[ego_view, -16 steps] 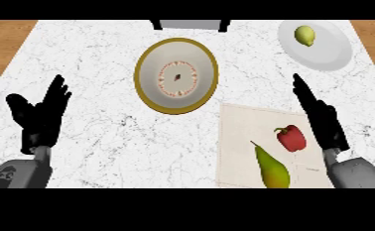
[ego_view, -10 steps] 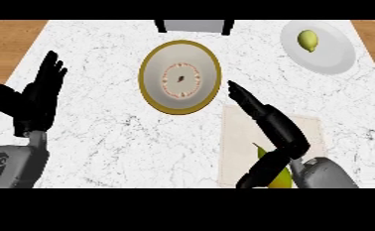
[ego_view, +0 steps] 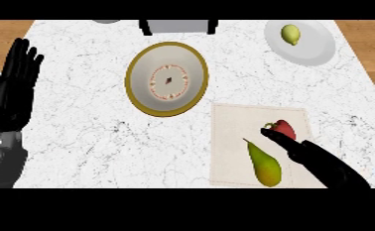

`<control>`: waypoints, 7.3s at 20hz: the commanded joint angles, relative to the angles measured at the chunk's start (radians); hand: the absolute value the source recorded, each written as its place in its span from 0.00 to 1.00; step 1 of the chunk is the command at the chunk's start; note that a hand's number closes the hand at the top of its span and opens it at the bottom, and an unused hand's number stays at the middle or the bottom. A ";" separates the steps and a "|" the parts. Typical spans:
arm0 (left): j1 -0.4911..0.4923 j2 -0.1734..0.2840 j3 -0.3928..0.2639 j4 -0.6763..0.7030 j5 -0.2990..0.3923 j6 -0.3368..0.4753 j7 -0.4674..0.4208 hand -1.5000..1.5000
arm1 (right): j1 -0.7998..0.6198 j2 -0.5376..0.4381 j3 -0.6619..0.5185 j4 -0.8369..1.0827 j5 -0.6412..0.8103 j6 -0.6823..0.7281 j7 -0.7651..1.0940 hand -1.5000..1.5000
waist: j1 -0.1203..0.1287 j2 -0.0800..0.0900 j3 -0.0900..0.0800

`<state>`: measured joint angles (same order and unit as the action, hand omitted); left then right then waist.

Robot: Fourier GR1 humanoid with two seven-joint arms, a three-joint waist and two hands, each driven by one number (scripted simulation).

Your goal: Pick the bell pepper from the placemat and place it in the bowl

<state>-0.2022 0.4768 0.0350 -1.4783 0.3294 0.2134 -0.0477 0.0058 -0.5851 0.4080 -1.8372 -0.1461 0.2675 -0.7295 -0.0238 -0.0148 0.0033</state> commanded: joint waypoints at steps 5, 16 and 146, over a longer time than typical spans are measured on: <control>-0.019 0.027 0.052 -0.016 0.017 -0.017 0.009 0.50 | 0.199 -0.295 -0.297 -0.101 0.089 0.016 -0.253 0.00 | -0.021 0.006 -0.003; -0.024 0.014 0.046 0.004 0.000 -0.046 -0.003 0.50 | 0.222 -0.648 -0.567 -0.031 0.222 0.125 -0.166 0.00 | 0.001 0.013 -0.004; -0.081 -0.183 0.179 -0.046 -0.208 -0.173 0.092 0.50 | -1.060 0.441 -0.541 0.577 0.780 0.385 0.932 1.00 | 0.034 0.014 -0.004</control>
<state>-0.2476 0.2938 0.2237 -1.5031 0.1266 0.0235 -0.0086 -1.0129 -0.2176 -0.1931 -1.2929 0.6106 0.6731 0.1340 0.0035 -0.0034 -0.0009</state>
